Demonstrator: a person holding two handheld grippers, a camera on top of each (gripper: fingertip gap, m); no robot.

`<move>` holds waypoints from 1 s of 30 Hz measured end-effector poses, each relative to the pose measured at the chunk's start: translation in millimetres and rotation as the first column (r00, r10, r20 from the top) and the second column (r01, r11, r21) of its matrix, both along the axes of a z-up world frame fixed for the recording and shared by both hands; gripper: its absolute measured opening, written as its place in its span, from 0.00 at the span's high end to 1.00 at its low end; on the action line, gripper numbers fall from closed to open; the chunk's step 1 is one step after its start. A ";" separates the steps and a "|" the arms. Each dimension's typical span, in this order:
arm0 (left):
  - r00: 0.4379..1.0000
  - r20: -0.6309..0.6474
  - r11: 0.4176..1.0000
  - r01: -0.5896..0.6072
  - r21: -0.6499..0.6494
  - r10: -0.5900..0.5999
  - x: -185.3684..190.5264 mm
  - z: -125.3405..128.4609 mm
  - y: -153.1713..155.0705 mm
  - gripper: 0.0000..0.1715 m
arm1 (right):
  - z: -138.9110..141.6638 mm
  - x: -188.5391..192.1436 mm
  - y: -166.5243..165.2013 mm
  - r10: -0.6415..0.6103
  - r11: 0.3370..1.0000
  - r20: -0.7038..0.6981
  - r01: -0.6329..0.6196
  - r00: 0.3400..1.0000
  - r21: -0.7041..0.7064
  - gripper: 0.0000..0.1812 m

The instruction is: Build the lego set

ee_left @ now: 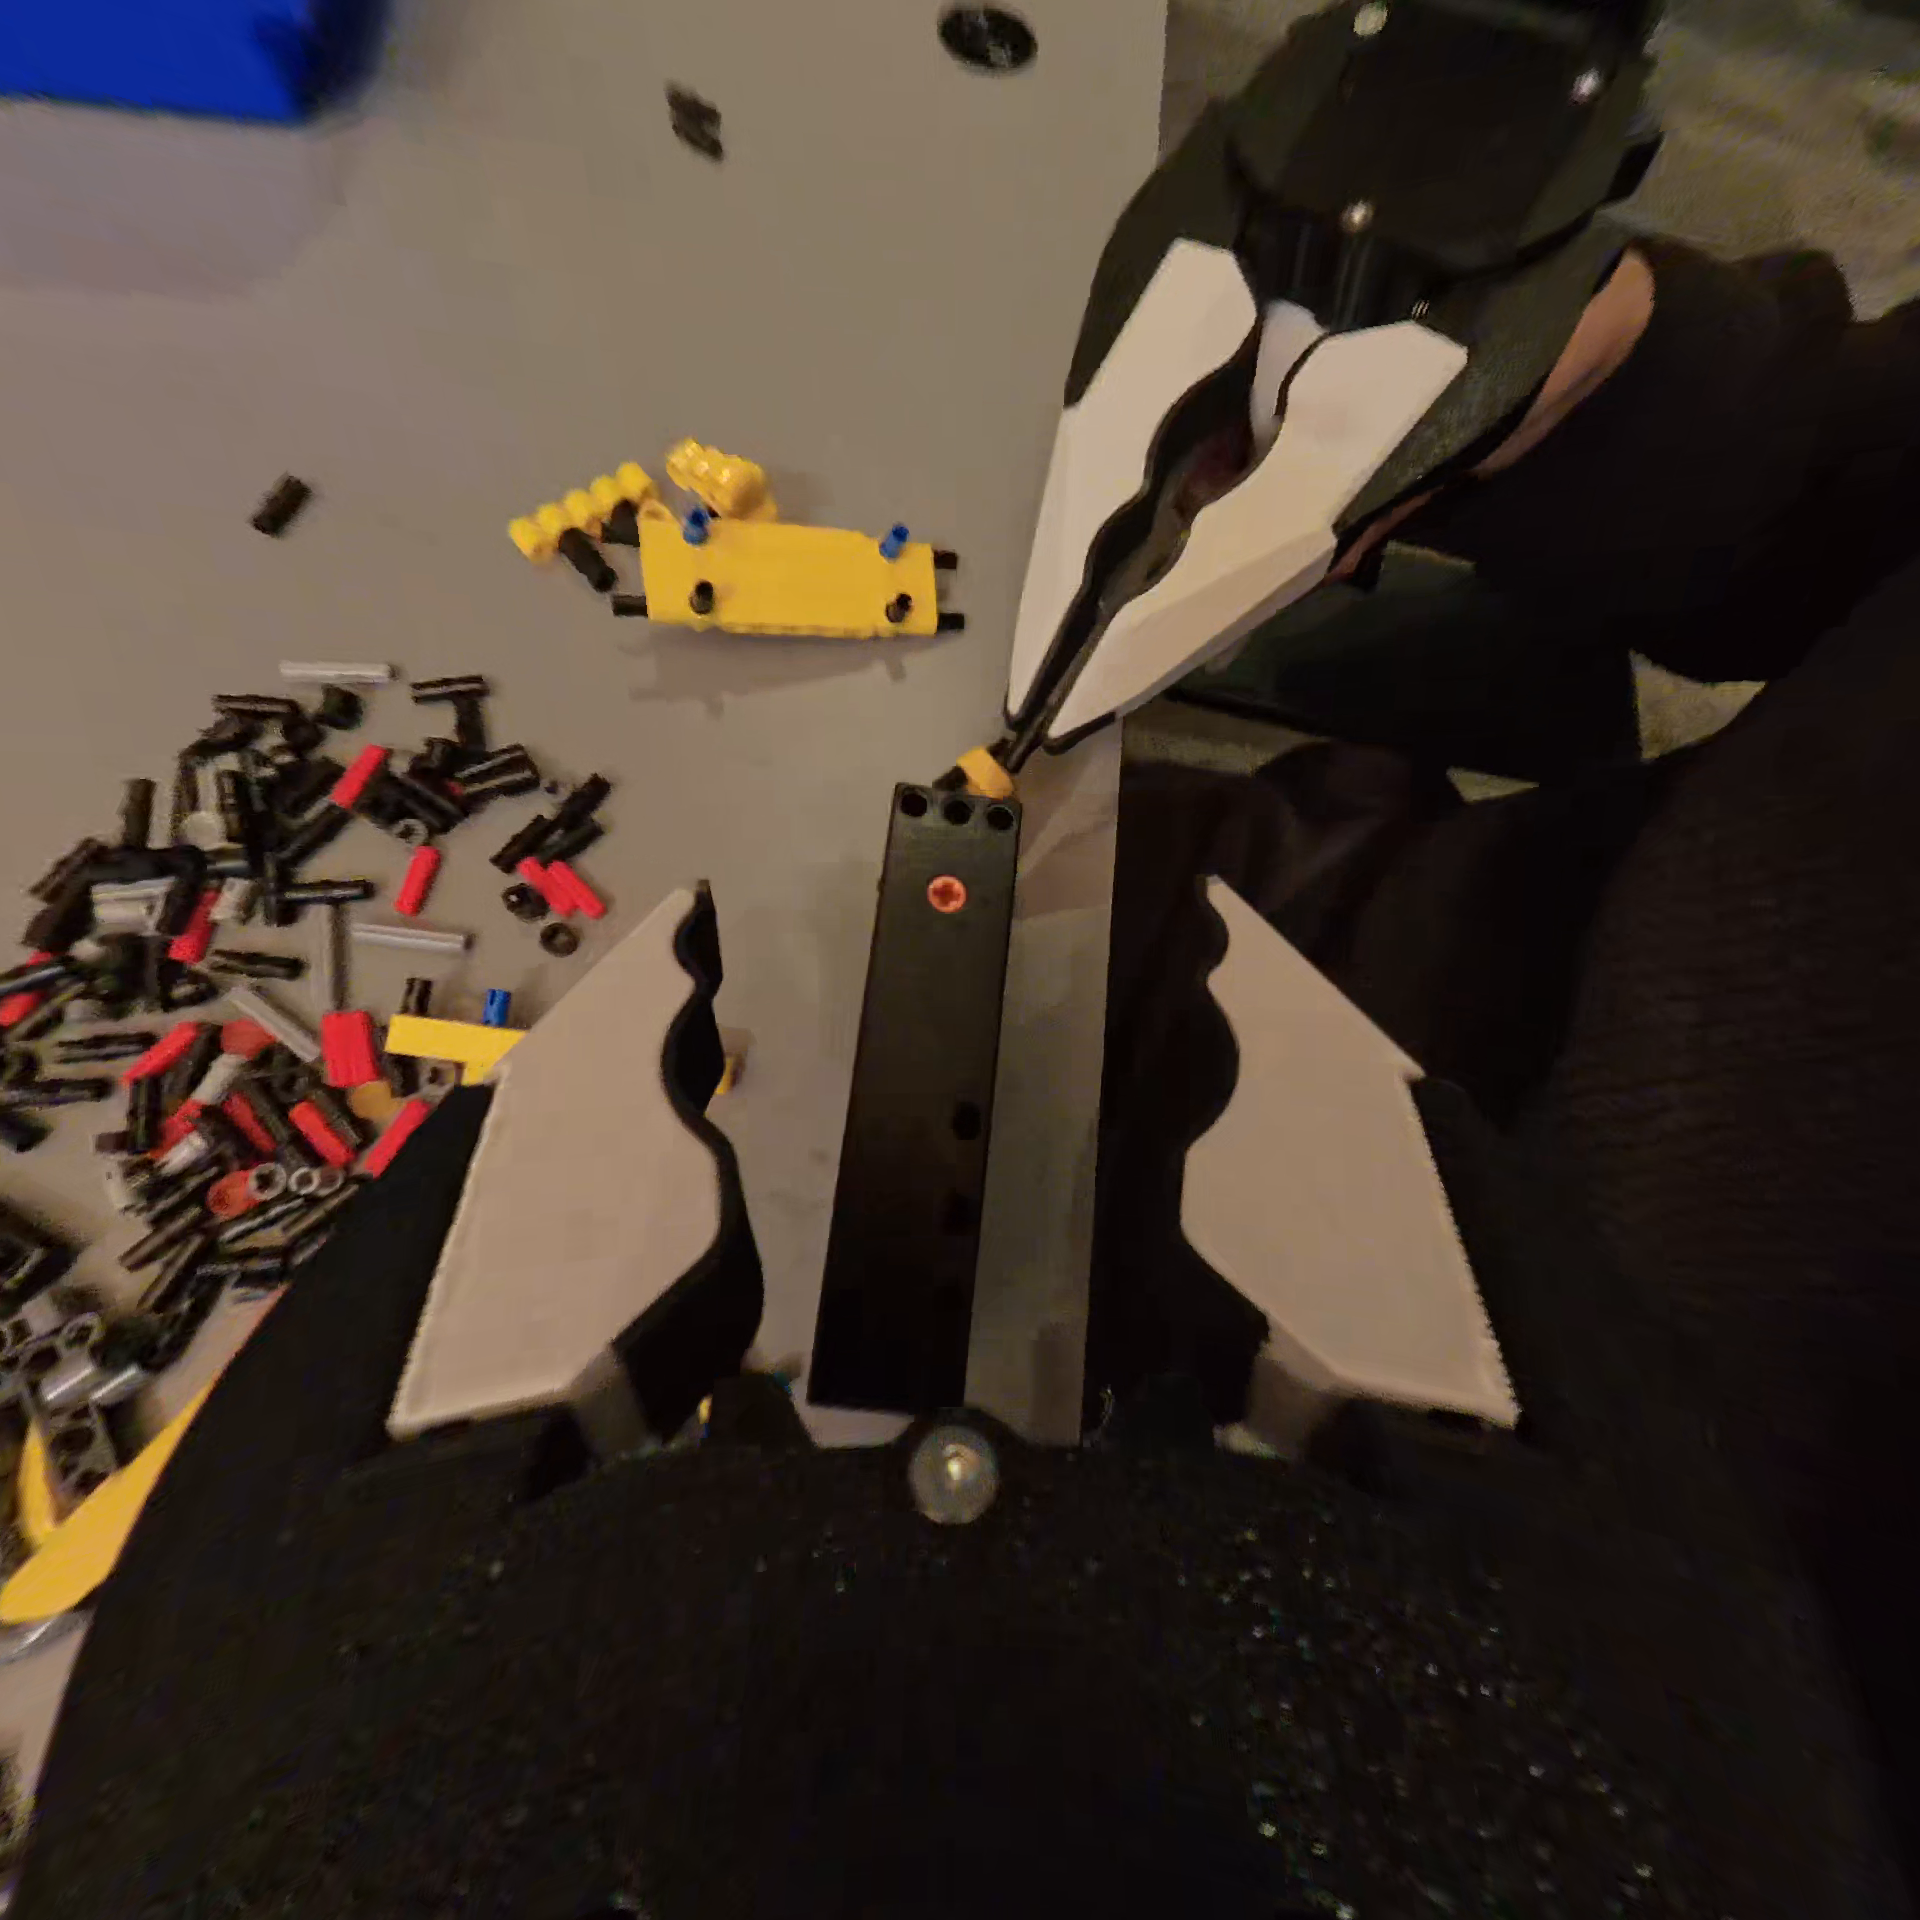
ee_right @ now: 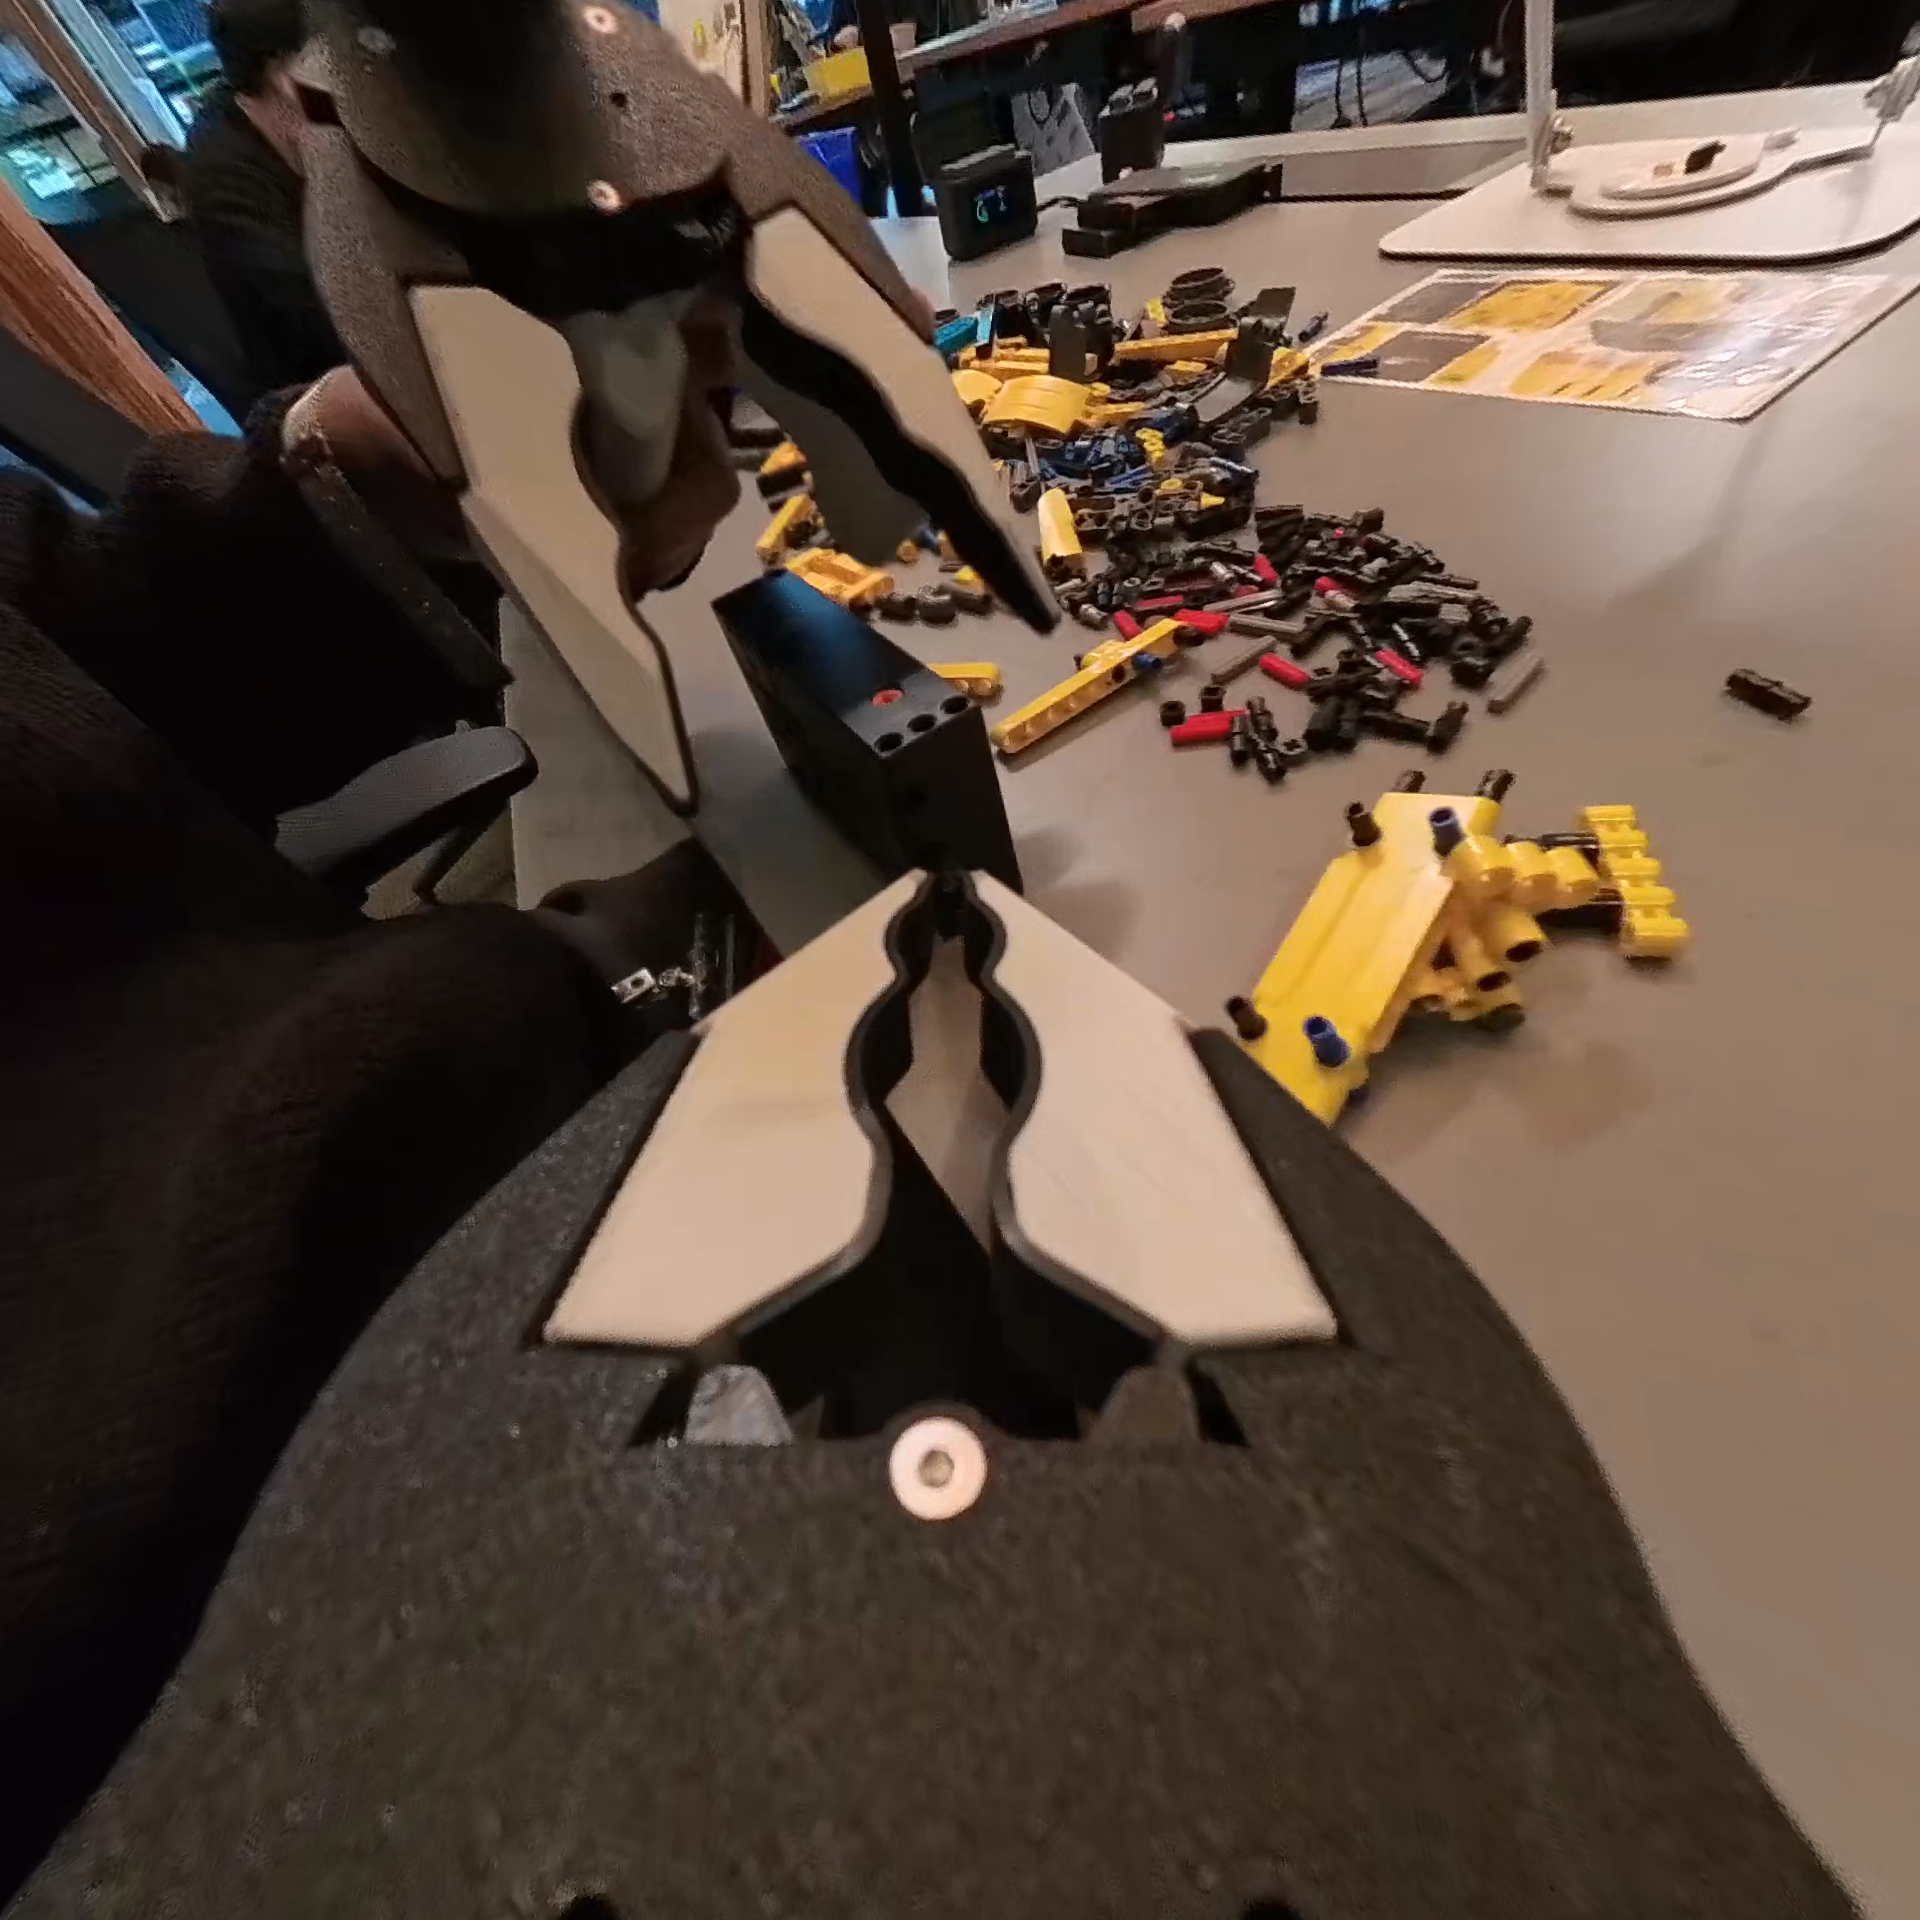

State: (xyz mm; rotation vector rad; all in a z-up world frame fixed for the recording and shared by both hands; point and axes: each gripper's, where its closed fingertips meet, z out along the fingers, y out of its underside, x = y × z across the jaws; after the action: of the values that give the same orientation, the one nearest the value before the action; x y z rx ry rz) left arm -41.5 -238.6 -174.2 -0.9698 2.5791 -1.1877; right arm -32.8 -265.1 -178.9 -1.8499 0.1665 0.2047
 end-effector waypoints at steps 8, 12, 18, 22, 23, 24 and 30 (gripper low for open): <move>0.996 -0.025 0.993 0.090 0.080 -0.088 -4.6 -7.1 -6.4 0.85 | 3.4 -3.0 4.0 0.024 0.995 -0.189 -0.004 0.982 0.103 0.97; 0.986 -0.016 0.979 0.168 0.114 -0.168 -10.8 -7.4 -8.2 0.85 | 1.9 -11.6 5.4 0.038 0.990 -0.207 -0.009 0.978 0.142 0.98; 0.955 -0.025 0.942 0.294 0.161 -0.294 -20.3 -8.4 -8.4 0.85 | 3.6 -24.9 8.1 0.086 0.983 -0.147 -0.061 0.985 0.171 0.97; 0.938 -0.041 0.923 0.347 0.165 -0.345 -24.1 -8.9 -7.0 0.85 | 5.0 -31.7 8.7 0.119 0.979 -0.112 -0.098 0.987 0.179 0.97; 0.935 -0.041 0.921 0.355 0.163 -0.353 -24.6 -8.8 -7.1 0.85 | 5.2 -32.5 8.6 0.125 0.978 -0.108 -0.104 0.986 0.182 0.97; 0.932 -0.038 0.918 0.362 0.161 -0.361 -24.8 -8.9 -7.3 0.85 | 5.3 -32.9 8.5 0.129 0.977 -0.101 -0.109 0.986 0.184 0.97; 0.925 -0.032 0.915 0.379 0.141 -0.378 -24.9 -8.5 -7.6 0.85 | 6.1 -32.6 9.6 0.131 0.974 -0.061 -0.118 0.989 0.193 0.97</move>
State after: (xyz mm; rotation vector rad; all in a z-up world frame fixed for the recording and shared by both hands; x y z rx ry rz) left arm -66.4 -246.2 -182.7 -0.4520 2.8955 -1.0500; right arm -65.4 -255.4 -172.8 -1.6651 0.0784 0.3640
